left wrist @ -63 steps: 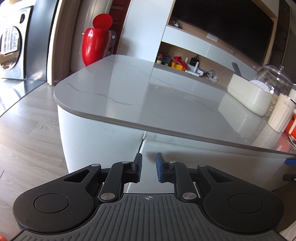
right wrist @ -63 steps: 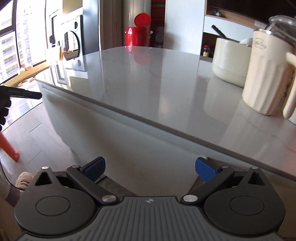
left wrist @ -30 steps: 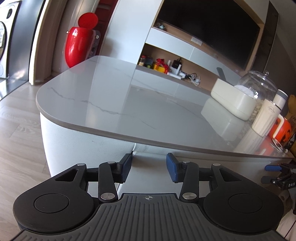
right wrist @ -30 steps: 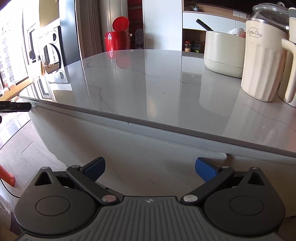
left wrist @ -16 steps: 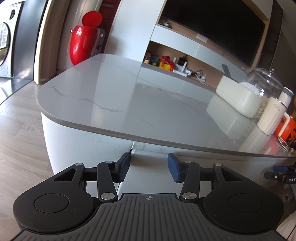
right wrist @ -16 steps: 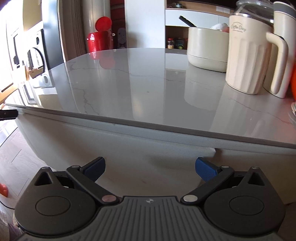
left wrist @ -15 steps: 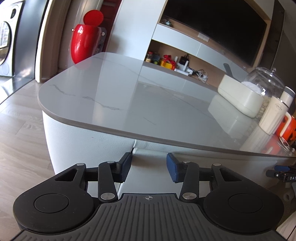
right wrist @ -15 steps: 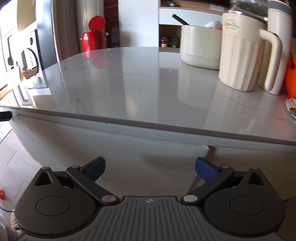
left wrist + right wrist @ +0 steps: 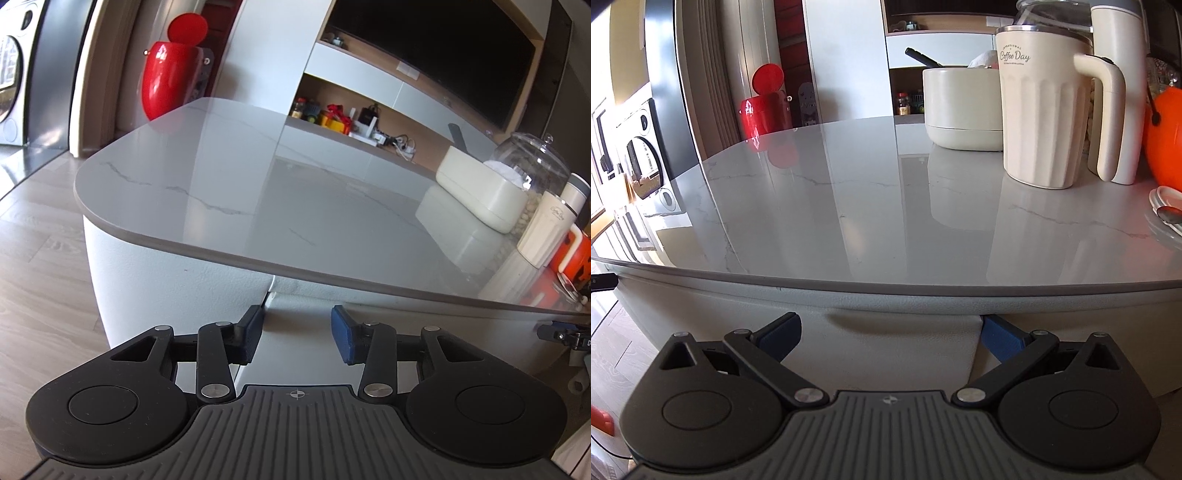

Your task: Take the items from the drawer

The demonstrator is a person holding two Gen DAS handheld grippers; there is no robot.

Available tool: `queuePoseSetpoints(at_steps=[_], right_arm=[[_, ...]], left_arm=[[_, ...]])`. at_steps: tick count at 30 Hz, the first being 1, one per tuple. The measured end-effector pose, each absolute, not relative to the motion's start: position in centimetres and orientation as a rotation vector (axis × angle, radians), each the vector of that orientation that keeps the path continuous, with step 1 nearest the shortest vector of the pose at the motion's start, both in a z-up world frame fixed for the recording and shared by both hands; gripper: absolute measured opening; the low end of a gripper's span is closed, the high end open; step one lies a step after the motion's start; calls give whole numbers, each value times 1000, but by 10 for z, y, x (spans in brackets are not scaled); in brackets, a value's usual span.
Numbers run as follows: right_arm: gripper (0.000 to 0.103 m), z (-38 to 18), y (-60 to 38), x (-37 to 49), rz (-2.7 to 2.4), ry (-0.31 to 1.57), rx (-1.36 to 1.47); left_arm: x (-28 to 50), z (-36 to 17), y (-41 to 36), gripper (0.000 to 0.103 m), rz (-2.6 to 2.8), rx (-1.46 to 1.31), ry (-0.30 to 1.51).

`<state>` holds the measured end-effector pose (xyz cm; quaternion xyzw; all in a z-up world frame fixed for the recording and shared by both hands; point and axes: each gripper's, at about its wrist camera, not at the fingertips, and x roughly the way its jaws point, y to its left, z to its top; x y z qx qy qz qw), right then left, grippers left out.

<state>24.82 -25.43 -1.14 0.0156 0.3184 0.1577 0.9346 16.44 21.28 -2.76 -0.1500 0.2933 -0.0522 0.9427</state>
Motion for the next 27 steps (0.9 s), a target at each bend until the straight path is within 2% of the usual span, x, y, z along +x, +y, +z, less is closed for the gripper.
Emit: queuePoseSetpoints(at_steps=[27], right_arm=[[103, -8, -253, 251, 410, 695, -121]], left_arm=[[160, -25, 205, 47, -136, -255, 612]])
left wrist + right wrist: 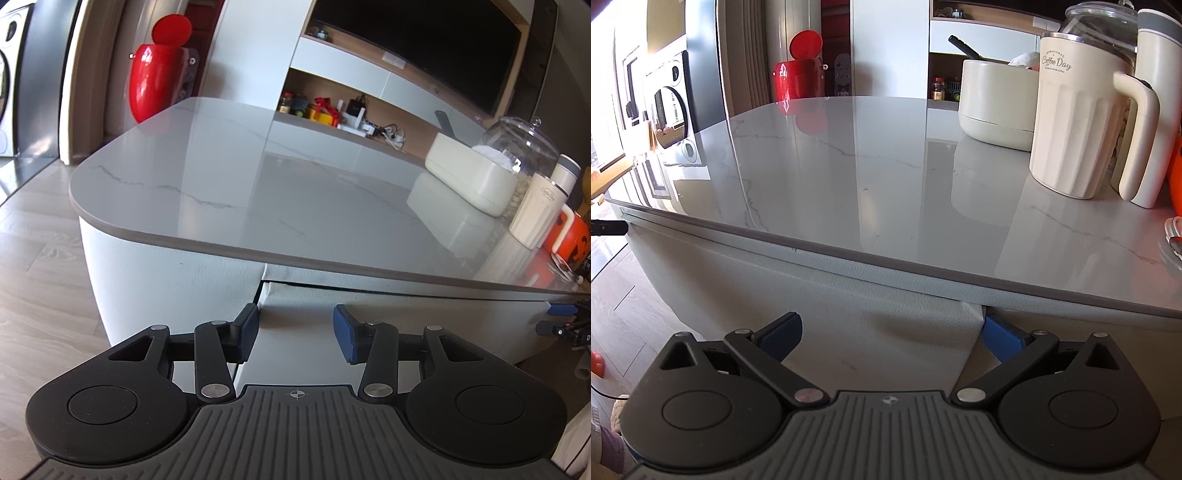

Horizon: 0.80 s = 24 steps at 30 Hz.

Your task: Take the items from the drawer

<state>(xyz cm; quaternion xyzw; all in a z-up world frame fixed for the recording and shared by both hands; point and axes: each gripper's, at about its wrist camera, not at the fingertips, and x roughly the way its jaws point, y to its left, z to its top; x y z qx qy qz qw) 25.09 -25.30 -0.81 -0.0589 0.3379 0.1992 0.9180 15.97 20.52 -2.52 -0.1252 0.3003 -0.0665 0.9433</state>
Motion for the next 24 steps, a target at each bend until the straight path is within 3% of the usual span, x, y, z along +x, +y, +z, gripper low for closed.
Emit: queuePoseSetpoints(at_steps=[9, 18, 24], right_arm=[[103, -8, -255, 253, 411, 713, -122], [103, -3, -264, 266, 330, 748, 73], [103, 5, -254, 262, 268, 690, 48]], left_arm=[[154, -21, 198, 47, -101, -240, 630], [150, 4, 179, 46, -8, -176, 563], [161, 15, 137, 46, -99, -98, 553]])
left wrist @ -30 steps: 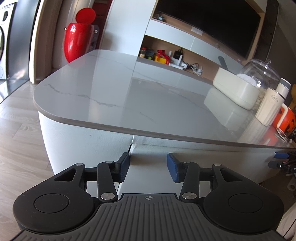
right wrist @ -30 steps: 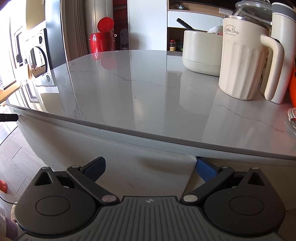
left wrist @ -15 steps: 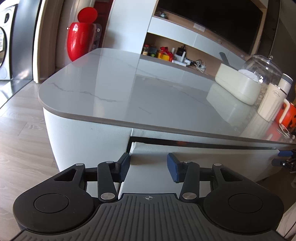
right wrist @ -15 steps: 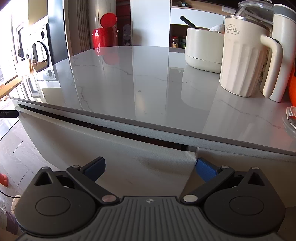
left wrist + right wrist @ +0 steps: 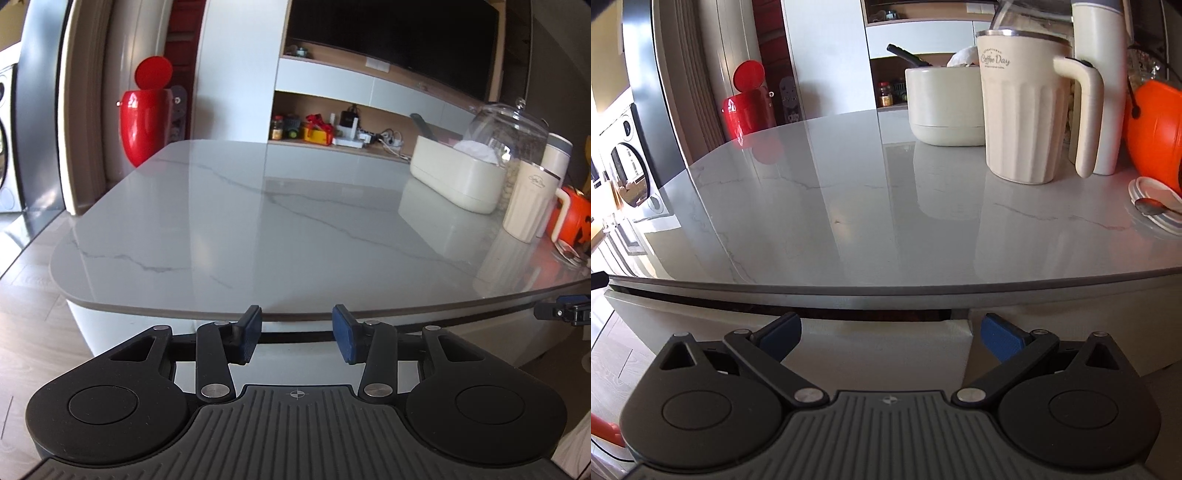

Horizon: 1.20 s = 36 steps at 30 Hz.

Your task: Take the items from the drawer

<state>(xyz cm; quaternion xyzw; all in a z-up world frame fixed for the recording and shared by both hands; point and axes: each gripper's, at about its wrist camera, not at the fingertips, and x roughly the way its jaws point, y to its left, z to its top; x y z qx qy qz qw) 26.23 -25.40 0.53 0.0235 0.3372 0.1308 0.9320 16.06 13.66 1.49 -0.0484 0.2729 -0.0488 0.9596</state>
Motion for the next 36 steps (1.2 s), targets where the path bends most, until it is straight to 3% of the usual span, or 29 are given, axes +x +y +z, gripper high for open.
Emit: queuePoseSetpoints(at_steps=[13, 36], right_arm=[[103, 8, -213, 223, 266, 553, -94], [103, 14, -175, 268, 197, 827, -50]], left_arm=[[178, 1, 93, 43, -92, -41, 639], [193, 11, 91, 43, -32, -74, 737]])
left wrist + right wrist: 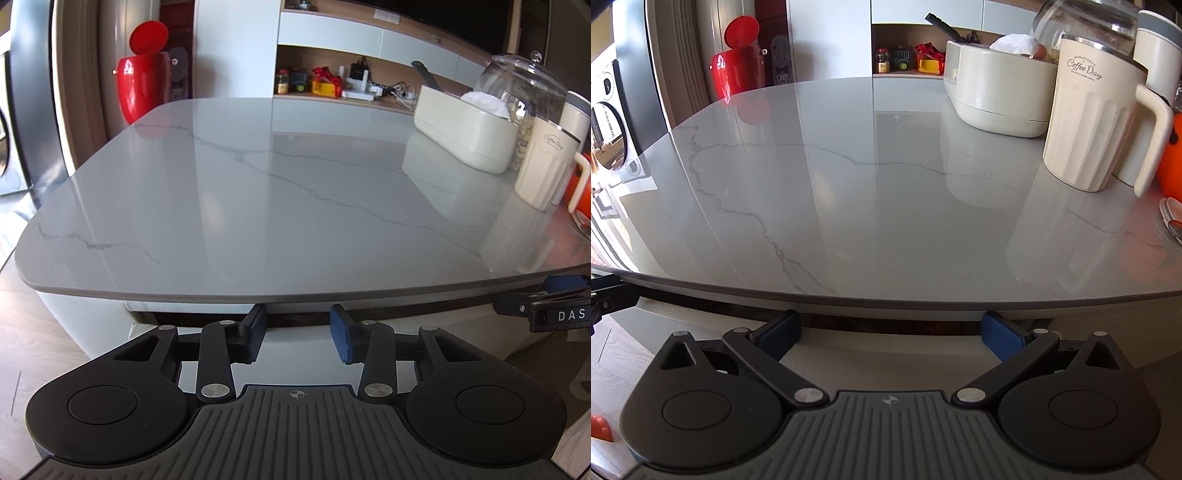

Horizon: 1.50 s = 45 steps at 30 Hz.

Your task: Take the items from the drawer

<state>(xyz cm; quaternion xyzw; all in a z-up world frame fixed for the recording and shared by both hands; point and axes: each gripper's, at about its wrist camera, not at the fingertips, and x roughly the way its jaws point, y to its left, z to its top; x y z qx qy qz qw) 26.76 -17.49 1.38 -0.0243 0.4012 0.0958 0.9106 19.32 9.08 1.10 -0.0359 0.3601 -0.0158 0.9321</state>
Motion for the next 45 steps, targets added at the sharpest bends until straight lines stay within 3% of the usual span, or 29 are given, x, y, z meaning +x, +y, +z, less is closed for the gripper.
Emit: queuePoseSetpoints(at_steps=[9, 13, 15, 17, 21, 28, 45], right_arm=[[103, 10, -161, 243, 245, 849, -238], [103, 20, -174, 240, 339, 886, -27], [103, 27, -179, 245, 321, 891, 39], [103, 32, -177, 254, 299, 905, 40], [103, 31, -168, 266, 274, 922, -4], [103, 21, -163, 268, 216, 874, 6], [103, 23, -166, 267, 259, 926, -43]], left_arm=[[192, 16, 79, 42, -36, 0, 830], [183, 16, 76, 42, -63, 26, 849], [189, -2, 83, 23, -150, -130, 1050], [182, -31, 88, 18, -156, -261, 1135], [160, -29, 82, 17, -226, -216, 1026], [148, 35, 73, 21, -226, -109, 656], [220, 15, 87, 21, -85, -152, 950]])
